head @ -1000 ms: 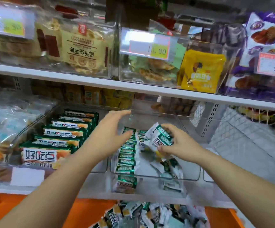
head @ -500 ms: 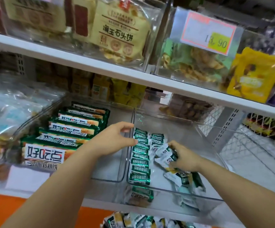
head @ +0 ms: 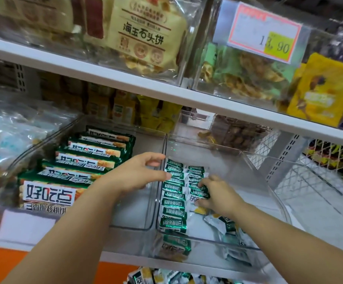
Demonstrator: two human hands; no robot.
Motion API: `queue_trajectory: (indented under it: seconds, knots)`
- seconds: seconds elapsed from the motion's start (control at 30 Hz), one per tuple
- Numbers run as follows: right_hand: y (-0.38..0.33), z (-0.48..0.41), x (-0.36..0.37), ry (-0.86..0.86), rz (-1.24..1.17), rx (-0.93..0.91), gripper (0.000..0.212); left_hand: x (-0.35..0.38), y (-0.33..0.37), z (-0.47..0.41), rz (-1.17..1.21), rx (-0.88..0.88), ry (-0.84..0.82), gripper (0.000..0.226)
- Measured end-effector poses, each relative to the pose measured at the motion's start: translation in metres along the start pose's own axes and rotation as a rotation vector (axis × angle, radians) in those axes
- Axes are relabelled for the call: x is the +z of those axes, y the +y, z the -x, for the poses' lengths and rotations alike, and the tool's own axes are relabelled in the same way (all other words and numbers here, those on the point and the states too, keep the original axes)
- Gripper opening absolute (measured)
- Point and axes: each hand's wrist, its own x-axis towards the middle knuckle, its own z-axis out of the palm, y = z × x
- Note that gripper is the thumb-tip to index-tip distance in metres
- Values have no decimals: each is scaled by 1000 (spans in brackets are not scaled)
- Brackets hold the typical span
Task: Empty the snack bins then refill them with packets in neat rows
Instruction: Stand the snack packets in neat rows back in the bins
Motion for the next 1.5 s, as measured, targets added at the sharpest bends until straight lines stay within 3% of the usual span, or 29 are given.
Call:
queue_trajectory:
  seconds: [0.1,0.17,0.23,0.4,0.5,0.6,0.67,0.8,0.9,0.97,1.1,1.23,1.3,1.37,1.5]
  knots:
    - [11,-3,-20,-108,-140,-58,54,0,-2,-1,23,-2,4,48]
    - [20,-6,-40,11,-272,-19,39,0,-4,-1,35,-1,2,53]
    - [30,-12,-51,100,-223,70,33,0,-5,-2,50,1,2,55]
    - [38,-19,-28,-336,92,135,67,3,-4,-1,78,-6,-13,55]
    - [41,-27,-7,-403,157,148,66,3,0,1,60,-13,-10,51]
    - [40,-31,-8,-302,329,105,50,2,2,2,5,-5,-6,49]
    - [39,-30,-22,-231,408,80,53,0,6,1,-71,12,26,50]
    - [38,-11,-67,12,371,32,58,8,26,-1,-181,127,239,48]
    - [28,19,-87,204,188,-123,63,25,49,2,-162,251,328,40]
    - [16,42,-95,215,49,-225,65,39,59,4,-167,308,271,38]
    - [-2,73,-97,253,-159,-424,61,67,66,10,-252,291,-29,52]
    - [2,84,-95,296,-241,-505,64,72,63,14,-346,307,-42,47]
    - [12,86,-94,296,-317,-437,63,69,62,14,-326,283,-21,46]
    - [25,86,-91,223,-318,-284,50,65,62,14,-273,262,7,42]
    - [36,80,-75,-194,23,-150,32,59,63,14,-207,251,47,34]
